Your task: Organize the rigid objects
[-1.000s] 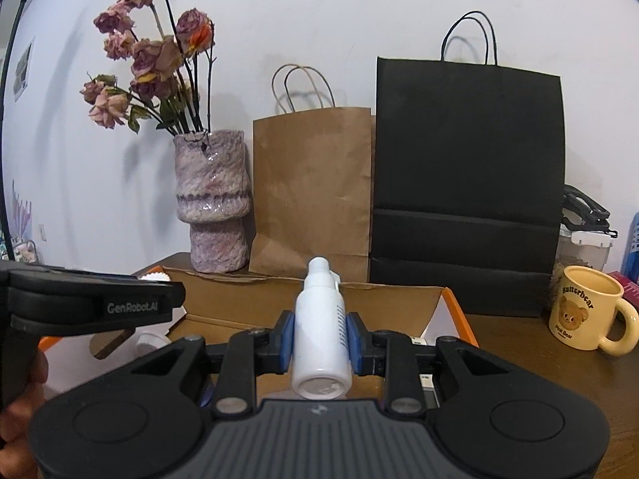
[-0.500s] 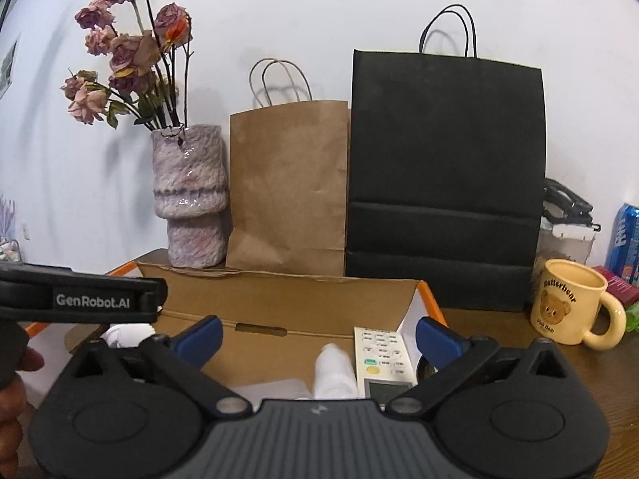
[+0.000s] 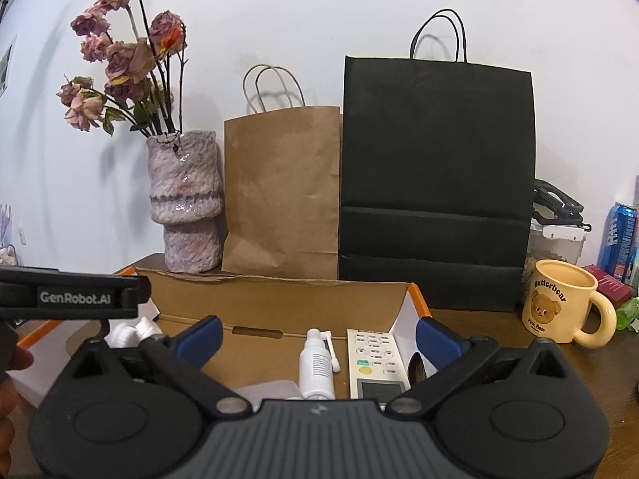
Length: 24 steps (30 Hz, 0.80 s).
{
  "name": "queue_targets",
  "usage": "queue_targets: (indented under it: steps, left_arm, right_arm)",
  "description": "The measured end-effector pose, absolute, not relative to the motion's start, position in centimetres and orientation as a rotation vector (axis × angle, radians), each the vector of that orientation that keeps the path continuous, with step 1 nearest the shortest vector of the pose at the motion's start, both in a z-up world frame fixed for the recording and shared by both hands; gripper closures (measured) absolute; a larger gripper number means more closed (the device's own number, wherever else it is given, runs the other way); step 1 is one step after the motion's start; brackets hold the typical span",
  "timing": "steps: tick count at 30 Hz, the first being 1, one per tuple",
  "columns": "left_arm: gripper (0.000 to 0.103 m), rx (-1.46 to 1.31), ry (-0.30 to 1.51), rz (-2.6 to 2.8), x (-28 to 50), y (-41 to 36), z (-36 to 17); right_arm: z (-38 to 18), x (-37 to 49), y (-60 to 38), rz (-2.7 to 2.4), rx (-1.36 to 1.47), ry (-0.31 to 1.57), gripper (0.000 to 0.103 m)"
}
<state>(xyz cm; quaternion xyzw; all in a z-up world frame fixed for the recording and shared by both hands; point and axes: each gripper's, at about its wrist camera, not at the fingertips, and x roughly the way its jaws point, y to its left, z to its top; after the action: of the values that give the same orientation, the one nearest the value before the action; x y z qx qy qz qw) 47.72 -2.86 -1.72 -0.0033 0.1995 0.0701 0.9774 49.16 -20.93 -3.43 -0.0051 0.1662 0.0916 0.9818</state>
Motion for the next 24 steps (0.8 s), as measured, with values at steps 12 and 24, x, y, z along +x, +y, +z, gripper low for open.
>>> queue_targets:
  steps: [12, 24]
  left_arm:
    - [0.0, 0.014, 0.359, 0.119, 42.4, -2.8, 0.1]
    - [0.0, 0.047, 0.321, 0.121, 34.4, -2.2, 2.3]
  right_arm:
    - [-1.1, 44.3, -21.8, 0.179, 0.026, 0.305, 0.0]
    - [1.7, 37.0, -22.0, 0.177, 0.045, 0.277, 0.0]
